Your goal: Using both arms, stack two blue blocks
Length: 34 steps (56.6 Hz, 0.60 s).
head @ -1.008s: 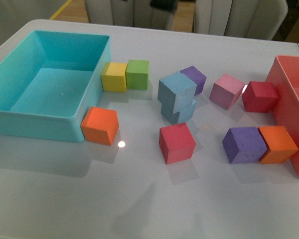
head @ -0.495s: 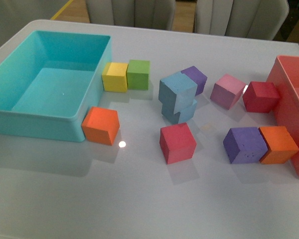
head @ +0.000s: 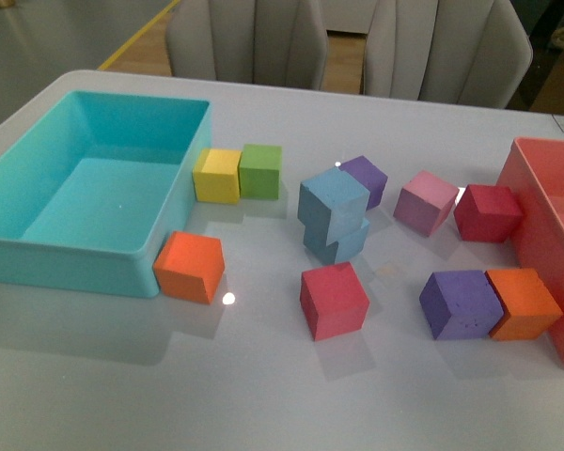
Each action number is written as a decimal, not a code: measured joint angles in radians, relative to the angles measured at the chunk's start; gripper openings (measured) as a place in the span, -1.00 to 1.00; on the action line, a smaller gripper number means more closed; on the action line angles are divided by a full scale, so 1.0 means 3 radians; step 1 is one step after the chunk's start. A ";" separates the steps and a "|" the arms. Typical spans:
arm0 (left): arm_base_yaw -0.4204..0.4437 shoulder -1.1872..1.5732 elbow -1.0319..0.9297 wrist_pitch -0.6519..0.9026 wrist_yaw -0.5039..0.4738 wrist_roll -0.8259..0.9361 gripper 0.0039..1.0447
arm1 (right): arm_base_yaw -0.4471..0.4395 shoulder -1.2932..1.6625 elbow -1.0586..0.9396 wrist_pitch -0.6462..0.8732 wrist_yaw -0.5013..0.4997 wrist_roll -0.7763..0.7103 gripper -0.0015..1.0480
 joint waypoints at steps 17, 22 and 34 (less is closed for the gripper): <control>0.0051 -0.0491 -0.0303 -0.0205 0.0024 0.0000 -0.97 | 0.0000 0.0000 0.0000 0.0000 0.0000 0.0003 0.83; 0.0051 -0.0711 -0.0313 -0.0384 0.0024 0.0000 -0.97 | 0.0000 0.0000 0.0000 0.0000 0.0000 0.0004 0.83; 0.0052 -0.1326 -0.0315 -0.0951 0.0024 0.0000 -0.97 | 0.0000 0.0000 0.0000 0.0000 0.0000 0.0004 0.83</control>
